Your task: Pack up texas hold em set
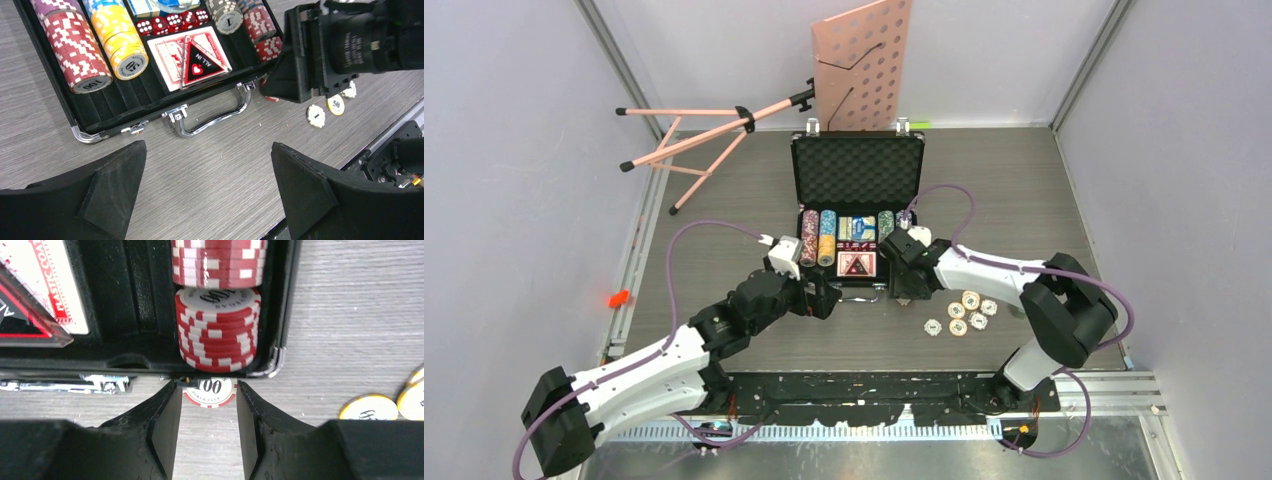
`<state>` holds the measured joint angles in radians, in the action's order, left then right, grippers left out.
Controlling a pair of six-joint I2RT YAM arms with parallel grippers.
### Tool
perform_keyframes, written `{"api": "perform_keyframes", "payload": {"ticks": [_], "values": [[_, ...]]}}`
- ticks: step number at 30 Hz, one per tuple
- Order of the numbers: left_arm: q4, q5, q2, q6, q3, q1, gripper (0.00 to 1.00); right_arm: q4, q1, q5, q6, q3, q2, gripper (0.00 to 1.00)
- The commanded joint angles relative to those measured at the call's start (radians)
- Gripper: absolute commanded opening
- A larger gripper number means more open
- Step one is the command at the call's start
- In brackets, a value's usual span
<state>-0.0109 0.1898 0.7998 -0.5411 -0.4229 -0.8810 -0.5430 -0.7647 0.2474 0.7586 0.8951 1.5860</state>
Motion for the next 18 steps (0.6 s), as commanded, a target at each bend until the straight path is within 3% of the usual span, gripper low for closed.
{"api": "perform_keyframes", "payload": {"ticks": [1,11,16,18], "values": [[0.068,-0.022,0.018,-0.024,0.012,0.007,1.0,-0.056,0.001,-0.002,0.011,-0.012,-0.125,0.42],[0.323,-0.131,0.144,-0.177,0.063,0.007,0.99,-0.091,0.002,-0.055,0.061,-0.033,-0.288,0.44],[0.306,-0.107,0.152,-0.185,0.05,0.007,0.99,-0.069,-0.008,-0.059,0.059,-0.027,-0.229,0.62],[0.279,-0.075,0.125,-0.176,0.054,0.007,1.0,-0.053,-0.023,-0.029,0.058,-0.024,-0.201,0.64]]}}
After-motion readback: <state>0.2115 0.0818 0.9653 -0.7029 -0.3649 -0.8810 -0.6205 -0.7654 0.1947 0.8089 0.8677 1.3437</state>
